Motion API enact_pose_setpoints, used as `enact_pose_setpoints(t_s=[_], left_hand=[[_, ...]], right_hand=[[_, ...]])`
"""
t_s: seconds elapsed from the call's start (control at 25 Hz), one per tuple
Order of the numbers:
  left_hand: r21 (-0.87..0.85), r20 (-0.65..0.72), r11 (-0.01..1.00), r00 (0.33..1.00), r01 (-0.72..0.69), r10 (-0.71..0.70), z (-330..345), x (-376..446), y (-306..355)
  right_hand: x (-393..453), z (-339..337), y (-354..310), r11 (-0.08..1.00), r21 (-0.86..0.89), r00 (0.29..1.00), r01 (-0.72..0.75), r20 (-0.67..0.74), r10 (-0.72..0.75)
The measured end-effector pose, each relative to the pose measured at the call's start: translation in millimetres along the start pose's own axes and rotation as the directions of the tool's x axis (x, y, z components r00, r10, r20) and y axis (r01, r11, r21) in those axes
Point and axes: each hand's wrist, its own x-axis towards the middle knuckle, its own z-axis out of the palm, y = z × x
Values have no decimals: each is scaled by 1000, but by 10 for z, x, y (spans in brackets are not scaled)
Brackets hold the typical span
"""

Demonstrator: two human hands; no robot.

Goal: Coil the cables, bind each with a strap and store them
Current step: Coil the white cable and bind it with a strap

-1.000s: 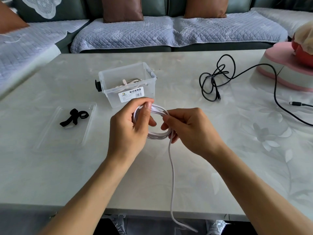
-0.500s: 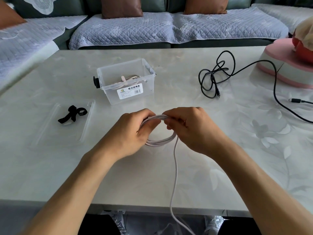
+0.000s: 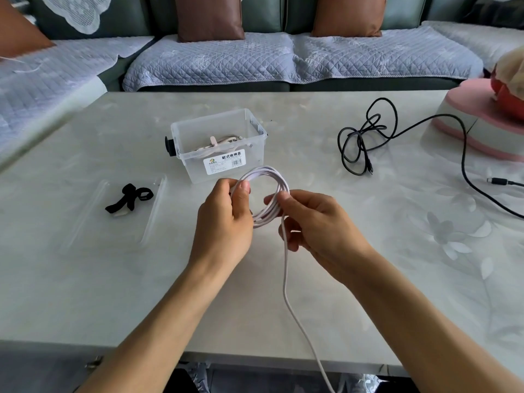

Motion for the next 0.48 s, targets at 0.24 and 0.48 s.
enact_pose_setpoints(t_s=[0.24,0.48], left_hand=[[207,140,955,972,-213,187,68,-171,26],[192,298,973,952,-130,68,87,-169,15]], right_hand=[[1,-21,-38,996,-65,980,-55,-193,41],[60,-98,-24,839,-539,954,77,-204,-219]])
